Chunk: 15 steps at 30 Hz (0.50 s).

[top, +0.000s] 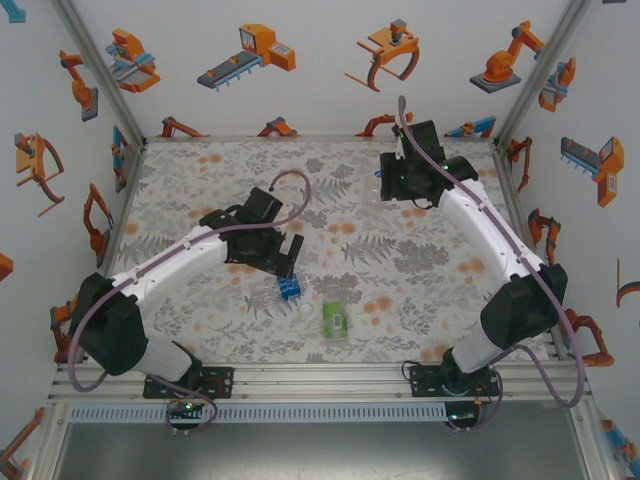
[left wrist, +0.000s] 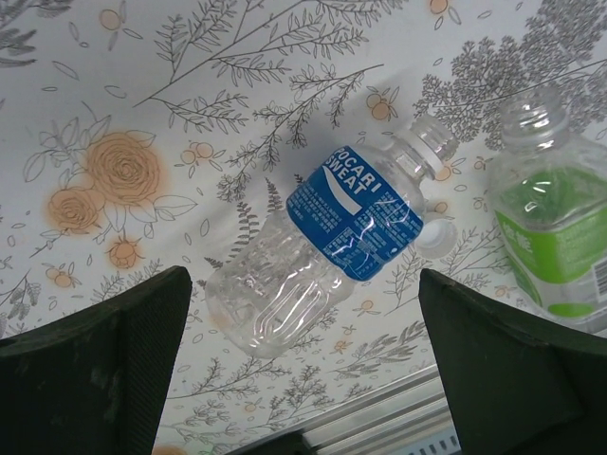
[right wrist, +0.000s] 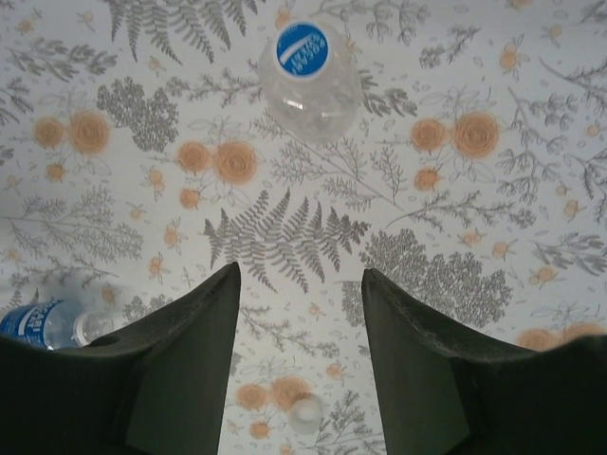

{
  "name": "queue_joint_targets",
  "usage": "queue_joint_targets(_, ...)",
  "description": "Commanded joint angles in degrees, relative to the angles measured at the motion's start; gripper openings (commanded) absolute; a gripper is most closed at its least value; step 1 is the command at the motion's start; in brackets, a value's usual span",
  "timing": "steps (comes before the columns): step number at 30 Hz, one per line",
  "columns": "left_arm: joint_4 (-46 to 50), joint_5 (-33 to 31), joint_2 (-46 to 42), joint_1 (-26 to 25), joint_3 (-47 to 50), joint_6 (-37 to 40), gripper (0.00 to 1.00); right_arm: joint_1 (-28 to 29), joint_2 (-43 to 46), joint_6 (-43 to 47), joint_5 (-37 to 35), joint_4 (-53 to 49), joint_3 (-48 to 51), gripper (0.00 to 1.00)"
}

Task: Screw on the bottle caps

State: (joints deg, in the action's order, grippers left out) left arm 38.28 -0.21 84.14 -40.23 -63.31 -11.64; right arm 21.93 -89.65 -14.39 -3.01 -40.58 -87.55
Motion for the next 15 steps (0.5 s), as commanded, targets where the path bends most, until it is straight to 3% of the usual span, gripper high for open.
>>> queue_joint_targets(1,0.46,-2.40,3.14,-1.95,0.26,2.06,0.97,-0.04,3.75,-1.86,0.72,1.49,3.43,0.51)
queue_joint_targets(8,1.96,-5.28,8.17,-4.65,0.28,0.53,0.97,-0.04,8.74,-3.34,1.50,1.46,9.44,0.51)
queue_joint_targets(15,-0.06,-8.02,7.73,-4.74,4.03,-4.35,0.97,-0.09,11.65,-4.85,2.56,2.03,14.34,0.51)
